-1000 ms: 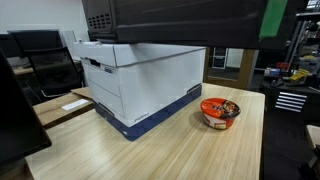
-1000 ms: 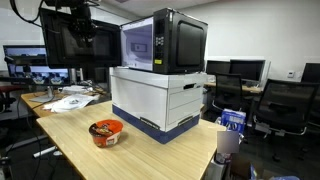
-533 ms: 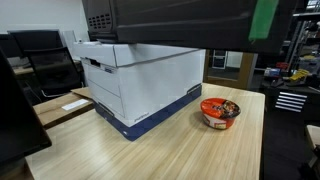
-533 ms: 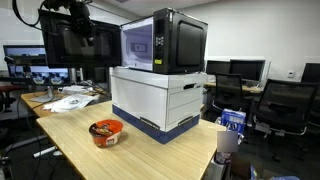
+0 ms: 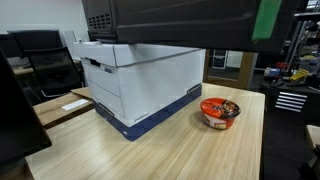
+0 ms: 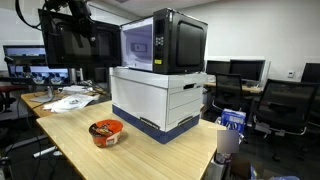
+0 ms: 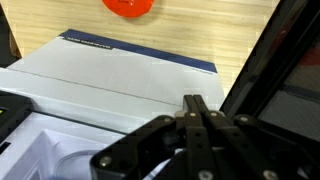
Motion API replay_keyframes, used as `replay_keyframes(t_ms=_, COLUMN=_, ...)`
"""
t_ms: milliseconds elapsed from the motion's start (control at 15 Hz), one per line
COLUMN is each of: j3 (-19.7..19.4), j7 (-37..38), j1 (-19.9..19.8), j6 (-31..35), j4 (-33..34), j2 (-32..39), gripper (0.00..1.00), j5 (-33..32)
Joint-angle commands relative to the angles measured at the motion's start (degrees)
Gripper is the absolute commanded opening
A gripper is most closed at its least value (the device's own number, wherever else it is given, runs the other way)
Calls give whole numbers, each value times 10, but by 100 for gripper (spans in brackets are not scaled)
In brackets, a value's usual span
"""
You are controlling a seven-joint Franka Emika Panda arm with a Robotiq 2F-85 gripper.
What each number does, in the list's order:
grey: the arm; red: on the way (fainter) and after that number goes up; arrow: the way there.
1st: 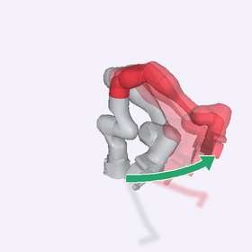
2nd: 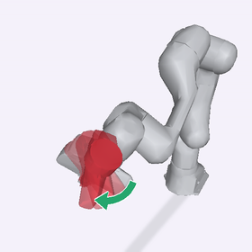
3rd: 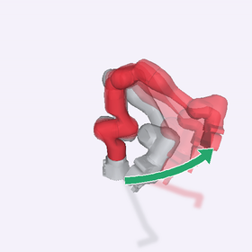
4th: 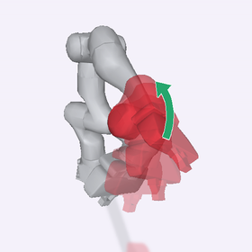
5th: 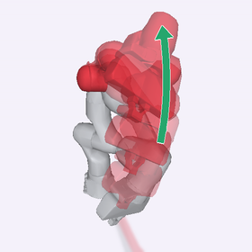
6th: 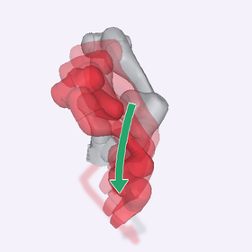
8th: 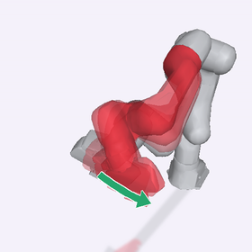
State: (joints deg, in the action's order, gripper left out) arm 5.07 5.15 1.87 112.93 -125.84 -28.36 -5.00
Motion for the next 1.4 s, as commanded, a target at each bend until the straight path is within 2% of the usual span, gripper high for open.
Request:
replay_keyframes(t_ms=0, j3=-1, j7=17, j1=-17, j6=-49, j4=15, j2=-12, gripper=4, j5=-19)
replay_keyframes(t_ms=333, j3=-21, j7=14, j1=-38, j6=-67, j4=19, j2=-8, gripper=4, j5=-23)
replay_keyframes(t_ms=400, j3=-28, j7=11, j1=-42, j6=-61, j4=15, j2=-6, gripper=8, j5=-23)
replay_keyframes(t_ms=467, j3=-36, j7=4, j1=-46, j6=-54, j4=9, j2=-7, gripper=32, j5=-22)
replay_keyframes(t_ms=600, j3=-54, j7=-1, j1=-55, j6=-41, j4=-2, j2=-9, gripper=36, j5=-21)
replay_keyframes(t_ms=800, j3=-94, j7=-24, j1=-75, j6=-32, j4=1, j2=10, gripper=55, j5=-19)
replay_keyframes(t_ms=933, j3=-125, j7=-47, j1=-89, j6=-4, j4=9, j2=32, gripper=67, j5=-20)
replay_keyframes(t_ms=1200, j3=-195, j7=-141, j1=-103, j6=50, j4=32, j2=103, gripper=96, j5=3)
replay_keyframes(t_ms=1333, j3=-217, j7=-182, j1=-107, j6=69, j4=37, j2=131, gripper=100, j5=8)
